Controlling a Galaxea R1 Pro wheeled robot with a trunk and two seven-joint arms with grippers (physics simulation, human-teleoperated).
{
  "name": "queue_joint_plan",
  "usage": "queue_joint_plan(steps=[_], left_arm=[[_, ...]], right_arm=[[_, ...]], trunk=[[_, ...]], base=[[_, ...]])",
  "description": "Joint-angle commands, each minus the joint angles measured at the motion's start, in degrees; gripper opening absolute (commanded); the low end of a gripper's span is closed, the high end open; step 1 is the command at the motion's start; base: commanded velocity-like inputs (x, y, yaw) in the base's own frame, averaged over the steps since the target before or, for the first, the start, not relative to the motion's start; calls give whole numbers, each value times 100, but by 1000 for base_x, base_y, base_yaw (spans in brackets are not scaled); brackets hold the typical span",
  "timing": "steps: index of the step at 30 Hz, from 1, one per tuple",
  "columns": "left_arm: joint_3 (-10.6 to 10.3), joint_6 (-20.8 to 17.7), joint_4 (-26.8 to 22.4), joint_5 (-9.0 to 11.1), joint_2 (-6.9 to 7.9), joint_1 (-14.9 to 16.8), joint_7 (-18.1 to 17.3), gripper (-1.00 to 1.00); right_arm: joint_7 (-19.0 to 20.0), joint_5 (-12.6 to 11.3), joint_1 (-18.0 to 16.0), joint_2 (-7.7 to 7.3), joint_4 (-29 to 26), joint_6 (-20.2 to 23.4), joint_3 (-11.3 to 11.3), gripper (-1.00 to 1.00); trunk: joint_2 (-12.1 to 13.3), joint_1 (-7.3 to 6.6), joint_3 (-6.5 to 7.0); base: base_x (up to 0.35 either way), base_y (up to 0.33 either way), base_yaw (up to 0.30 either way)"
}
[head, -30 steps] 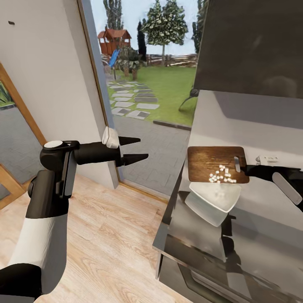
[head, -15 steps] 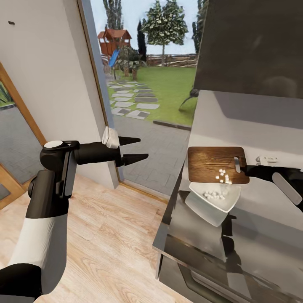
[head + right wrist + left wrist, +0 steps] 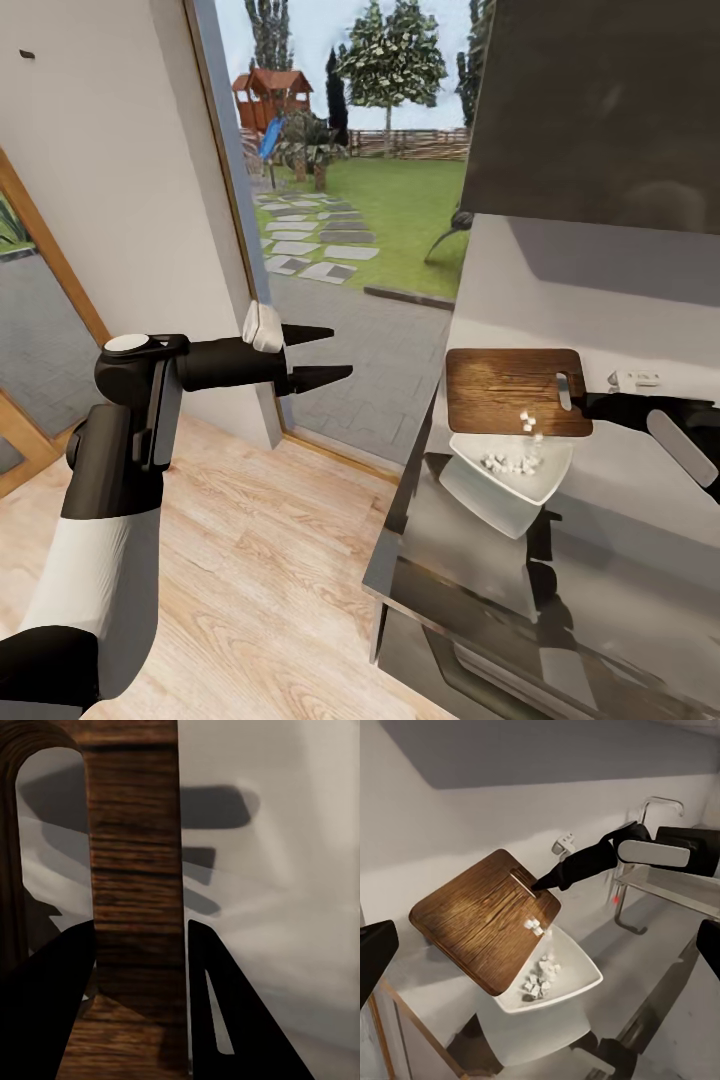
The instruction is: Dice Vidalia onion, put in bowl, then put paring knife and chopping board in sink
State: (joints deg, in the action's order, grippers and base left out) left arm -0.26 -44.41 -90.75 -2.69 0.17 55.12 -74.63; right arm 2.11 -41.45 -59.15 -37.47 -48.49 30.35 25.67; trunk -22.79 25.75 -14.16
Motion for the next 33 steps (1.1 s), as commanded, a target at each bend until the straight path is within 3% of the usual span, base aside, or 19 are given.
queue_joint_plan(steps=[1,6,13,33], left_arm=[[0,-59,-4,-29,1,7,-35,100],[0,-59,-4,-29,1,7,-35,100],[0,-59,-4,-29,0,7,-35,100],[0,-59,-4,-30,1,7,-35,100]], right_arm=[[9,5,-9,-6,-3,15,17,-100],[14,5,-9,-6,-3,-14,17,-100],[12,5,-9,-6,-3,-421,25,-100],[21,-4,-11,-14,-19,-374,-42,-100]], trunk=[[-12,4,-12],[-12,4,-12],[-12,4,-12],[-12,4,32]], base=[[0,0,0],[0,0,0],[0,0,0],[0,0,0]])
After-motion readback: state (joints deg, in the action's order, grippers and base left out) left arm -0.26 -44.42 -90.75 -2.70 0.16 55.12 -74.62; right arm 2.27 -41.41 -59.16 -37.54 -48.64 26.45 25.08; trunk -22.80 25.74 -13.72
